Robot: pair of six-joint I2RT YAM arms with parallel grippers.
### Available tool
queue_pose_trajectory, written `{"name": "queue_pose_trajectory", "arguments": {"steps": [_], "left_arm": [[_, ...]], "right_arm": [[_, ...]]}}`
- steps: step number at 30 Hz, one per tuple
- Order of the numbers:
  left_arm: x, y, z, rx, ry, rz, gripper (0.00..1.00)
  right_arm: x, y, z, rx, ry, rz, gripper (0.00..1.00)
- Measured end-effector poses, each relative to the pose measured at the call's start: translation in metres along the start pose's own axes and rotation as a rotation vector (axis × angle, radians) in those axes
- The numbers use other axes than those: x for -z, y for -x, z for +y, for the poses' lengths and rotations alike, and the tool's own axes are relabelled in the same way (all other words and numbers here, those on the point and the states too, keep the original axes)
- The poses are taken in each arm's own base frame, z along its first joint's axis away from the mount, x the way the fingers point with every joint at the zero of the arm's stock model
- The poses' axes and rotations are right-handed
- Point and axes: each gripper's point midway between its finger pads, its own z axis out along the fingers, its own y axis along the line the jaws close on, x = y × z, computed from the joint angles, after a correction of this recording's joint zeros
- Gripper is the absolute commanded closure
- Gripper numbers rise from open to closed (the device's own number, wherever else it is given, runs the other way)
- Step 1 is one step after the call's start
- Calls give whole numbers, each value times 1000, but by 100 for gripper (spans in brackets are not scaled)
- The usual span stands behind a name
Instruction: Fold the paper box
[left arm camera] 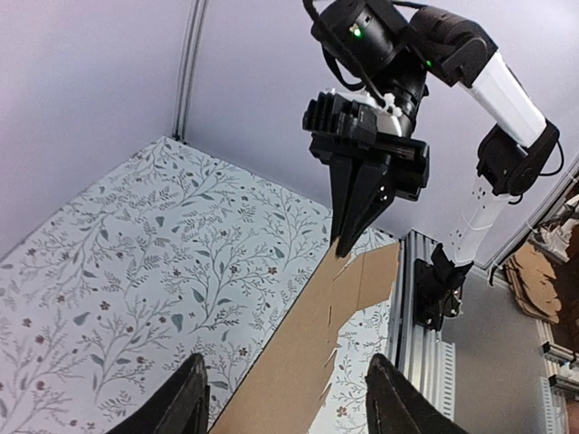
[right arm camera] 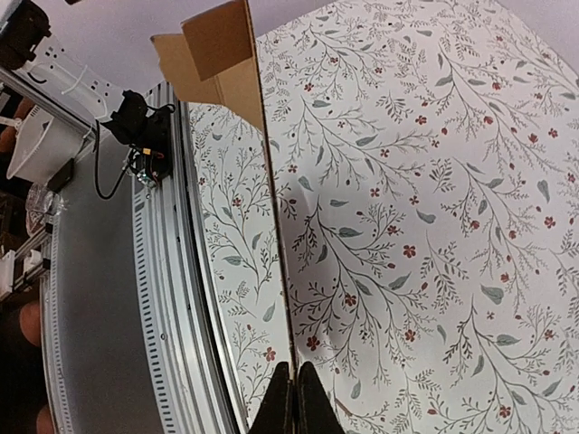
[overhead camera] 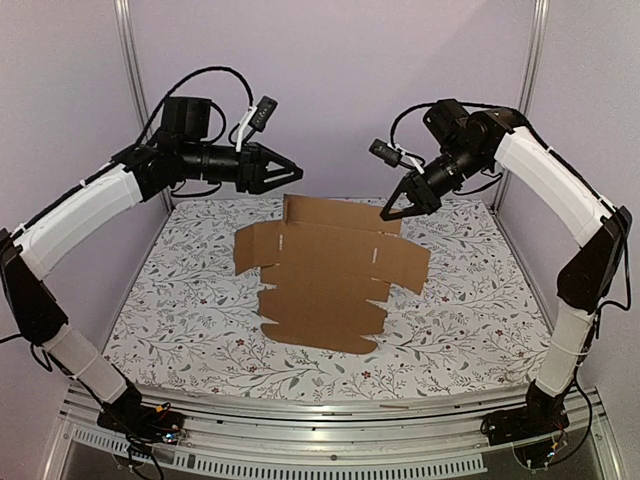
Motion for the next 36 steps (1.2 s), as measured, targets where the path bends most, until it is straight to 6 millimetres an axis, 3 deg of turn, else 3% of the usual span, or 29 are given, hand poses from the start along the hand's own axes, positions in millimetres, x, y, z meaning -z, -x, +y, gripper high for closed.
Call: {"name": "queue_pose_trajectory", "arguments": {"steps": [3,6,10,11,17,21,24,28,36], "left_arm": [[14,37,-13,-141,71,-19,41],[20,45,-22,-215,115,15,41],[15,24,-25,-242,136,108,39],[4,2,-23,-257,152,195,40],[-20,-25,-20,-314,181,319,61],[-28,-22,-16,-353,207,347,76],[-29,-21,-18,-371,221,361,82],[-29,-21,-22,-396,229,376,67],[-31,-28,-26,-449,256,420,76]], "right_arm": [[3,26,13,124,-19,-33,100],[-8,37,21,208,-30,-24,100],[-16,44,25,254,-24,-26,100],[-16,43,24,269,-31,-22,100],[-15,43,25,290,-36,-15,100],[-15,42,26,297,-36,-13,100],[-15,42,27,302,-34,-12,100],[-15,42,28,304,-32,-12,100],[-12,39,31,299,-30,-6,100]]}}
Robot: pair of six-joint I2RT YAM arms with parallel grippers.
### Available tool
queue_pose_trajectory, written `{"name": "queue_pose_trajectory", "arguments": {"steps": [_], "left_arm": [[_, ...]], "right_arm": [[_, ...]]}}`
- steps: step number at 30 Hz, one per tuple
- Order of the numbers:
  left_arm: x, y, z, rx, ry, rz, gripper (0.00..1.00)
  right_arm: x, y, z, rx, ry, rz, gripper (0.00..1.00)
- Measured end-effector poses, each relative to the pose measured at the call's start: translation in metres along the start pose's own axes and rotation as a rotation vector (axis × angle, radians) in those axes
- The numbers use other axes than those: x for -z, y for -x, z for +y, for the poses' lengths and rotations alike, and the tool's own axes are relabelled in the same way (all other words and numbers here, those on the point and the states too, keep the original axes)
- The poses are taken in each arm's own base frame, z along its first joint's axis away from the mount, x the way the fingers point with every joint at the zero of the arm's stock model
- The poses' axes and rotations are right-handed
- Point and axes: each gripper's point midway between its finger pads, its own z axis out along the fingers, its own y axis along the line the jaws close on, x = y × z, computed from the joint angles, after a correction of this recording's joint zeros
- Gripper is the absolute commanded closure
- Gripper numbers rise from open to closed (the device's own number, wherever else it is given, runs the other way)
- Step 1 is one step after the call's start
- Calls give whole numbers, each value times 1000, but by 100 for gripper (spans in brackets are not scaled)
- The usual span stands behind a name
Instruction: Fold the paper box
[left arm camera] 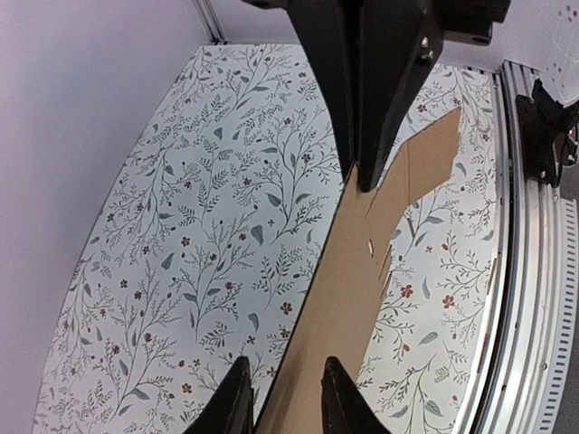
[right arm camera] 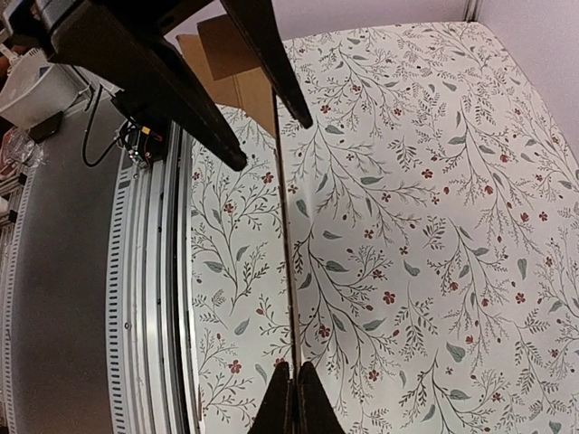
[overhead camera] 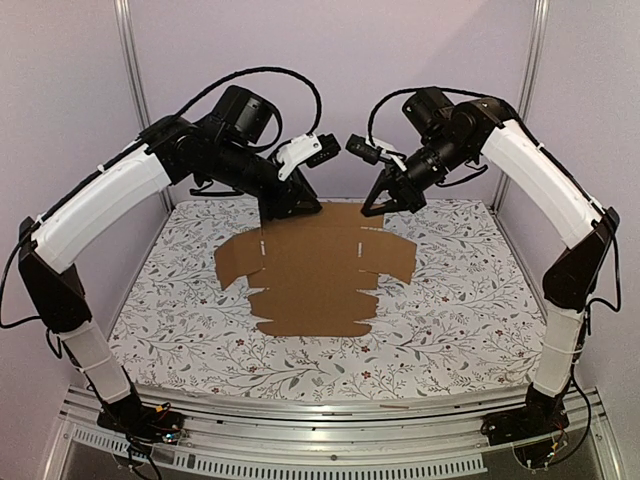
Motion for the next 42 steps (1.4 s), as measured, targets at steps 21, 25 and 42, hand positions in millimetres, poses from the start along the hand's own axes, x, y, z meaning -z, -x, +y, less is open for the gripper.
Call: {"name": "queue_pose_trajectory", "arguments": {"steps": [21,25,42], "left_arm": [[-1,-1,-17,-31,-46,40,100],[-1,1,-21,-17,-70,28,100],[43,28,20,460,-190,-367,100]], "right_arm": [[21,6,16,59,-24,-19,93],[25,9,17,39,-28,-35,62],[141,22,12,-91,-166,-273,43]]}}
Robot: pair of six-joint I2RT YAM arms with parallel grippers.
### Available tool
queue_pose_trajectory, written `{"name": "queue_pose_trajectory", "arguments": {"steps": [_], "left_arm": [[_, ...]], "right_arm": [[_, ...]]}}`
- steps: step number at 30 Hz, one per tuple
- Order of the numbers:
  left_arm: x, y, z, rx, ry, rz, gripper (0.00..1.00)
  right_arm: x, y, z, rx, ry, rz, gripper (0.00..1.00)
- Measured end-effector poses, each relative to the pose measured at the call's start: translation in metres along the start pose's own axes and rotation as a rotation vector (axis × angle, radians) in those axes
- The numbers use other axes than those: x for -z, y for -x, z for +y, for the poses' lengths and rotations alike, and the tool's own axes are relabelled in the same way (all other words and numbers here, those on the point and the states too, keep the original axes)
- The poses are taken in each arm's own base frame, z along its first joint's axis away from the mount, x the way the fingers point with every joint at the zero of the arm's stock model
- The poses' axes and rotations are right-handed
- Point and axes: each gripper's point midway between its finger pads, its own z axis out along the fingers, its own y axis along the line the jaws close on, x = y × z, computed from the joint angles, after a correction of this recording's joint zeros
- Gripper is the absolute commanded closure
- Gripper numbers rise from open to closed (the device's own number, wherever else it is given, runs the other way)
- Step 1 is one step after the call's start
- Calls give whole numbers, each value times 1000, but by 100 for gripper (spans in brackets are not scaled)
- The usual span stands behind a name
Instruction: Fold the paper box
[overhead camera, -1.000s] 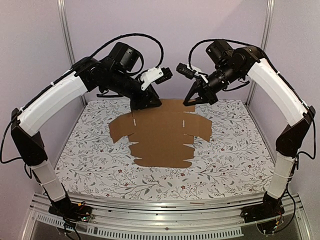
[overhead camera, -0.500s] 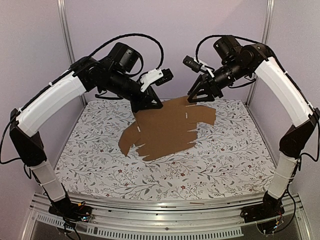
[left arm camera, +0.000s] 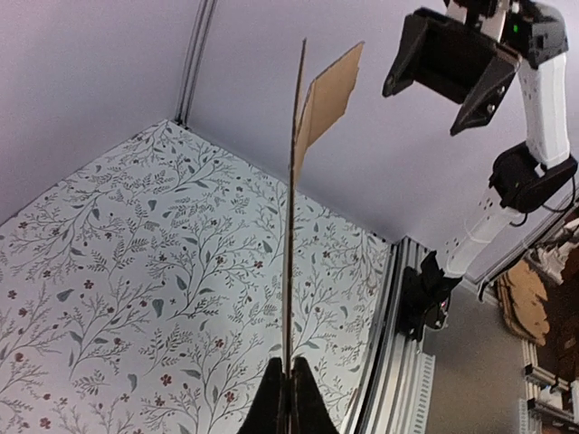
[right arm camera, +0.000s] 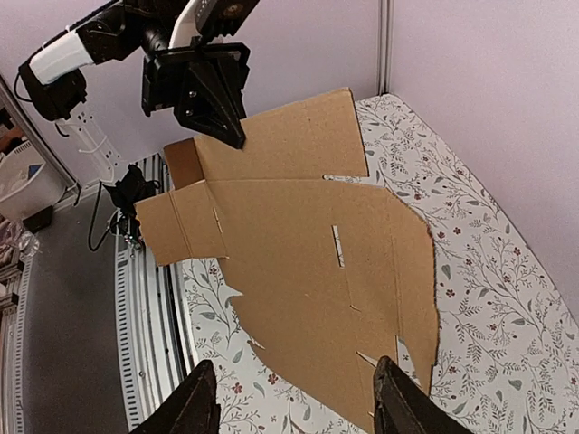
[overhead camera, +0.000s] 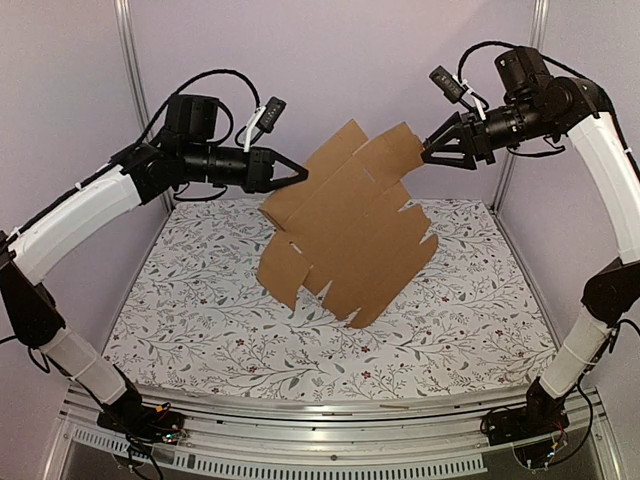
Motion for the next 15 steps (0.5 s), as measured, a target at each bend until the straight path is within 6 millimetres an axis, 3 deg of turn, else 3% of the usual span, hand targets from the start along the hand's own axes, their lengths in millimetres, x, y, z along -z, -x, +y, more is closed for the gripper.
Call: {"name": "queue_pose_trajectory", "arguments": {"steps": [4,9,12,15], "left_arm": [[-9,-9,12,190,-51,-85,100],[-28,-54,27,401,-94,-107,100],[-36,-89,37,499,-98,-97,100],[-42,-125,41,585,-105,-86,100]], "right_arm": [[1,-1,-7,6,-42,9,43],[-4,-3,-8,7,-43,18,44],[-24,-10,-3,29,-20,63,44],[-67,-31,3,40,31,161,43]]}}
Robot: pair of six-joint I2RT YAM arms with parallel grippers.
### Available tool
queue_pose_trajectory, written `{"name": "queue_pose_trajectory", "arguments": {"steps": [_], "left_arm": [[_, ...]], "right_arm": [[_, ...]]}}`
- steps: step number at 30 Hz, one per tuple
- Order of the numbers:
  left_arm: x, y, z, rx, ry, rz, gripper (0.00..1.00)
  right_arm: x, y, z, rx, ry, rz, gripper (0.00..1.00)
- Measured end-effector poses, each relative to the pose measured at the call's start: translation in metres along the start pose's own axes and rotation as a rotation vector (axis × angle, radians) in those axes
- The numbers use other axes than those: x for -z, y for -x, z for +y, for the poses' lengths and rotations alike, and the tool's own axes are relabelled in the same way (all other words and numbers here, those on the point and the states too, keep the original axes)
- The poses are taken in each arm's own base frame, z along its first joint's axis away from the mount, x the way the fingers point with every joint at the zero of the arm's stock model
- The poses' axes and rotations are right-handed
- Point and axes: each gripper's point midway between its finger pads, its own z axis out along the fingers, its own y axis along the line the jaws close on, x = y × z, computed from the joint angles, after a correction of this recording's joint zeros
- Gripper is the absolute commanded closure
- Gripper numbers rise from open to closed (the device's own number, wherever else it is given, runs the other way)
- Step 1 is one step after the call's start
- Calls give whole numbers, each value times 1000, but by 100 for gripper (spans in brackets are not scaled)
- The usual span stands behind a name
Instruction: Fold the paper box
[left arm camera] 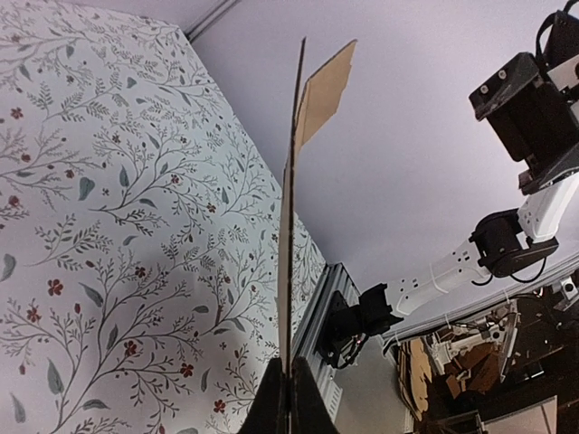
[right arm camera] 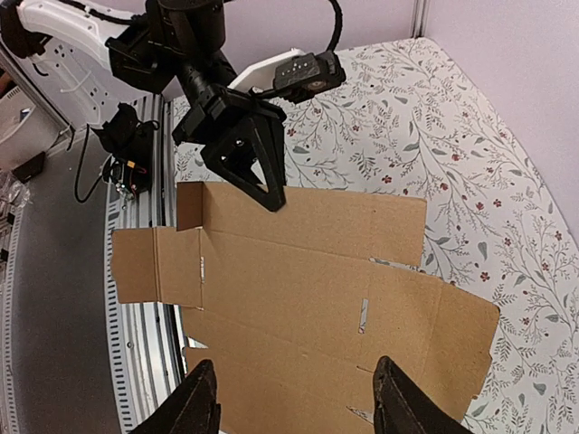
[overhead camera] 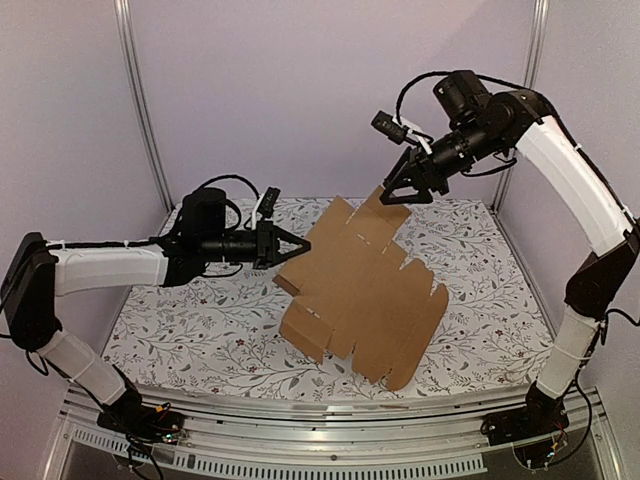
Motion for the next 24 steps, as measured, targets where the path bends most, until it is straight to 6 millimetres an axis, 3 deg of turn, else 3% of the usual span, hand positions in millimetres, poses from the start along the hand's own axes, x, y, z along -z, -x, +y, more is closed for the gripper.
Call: {"name": "queue_pose_trajectory", "arguments": {"steps": [3,7,11,14,24], "left_arm": [[-1,-17,10,38,-6,3,100],[-3,-30,10,39,-26,9,100],[-3,-36,11,37,-29,14,100],[-2,-41,18,41,-11,17,100],[-2,-47,23,35,1,22,100]], "right_arm": [[-46,-17,-7,-22,34,95,43],[-99,-48,-30,-84,58,212,43],[-134,-75,-46,-129,74,290,42],[-143,-80,-47,-131,79,308,42],[-144,-62,-45,-72,51,275,41]]}}
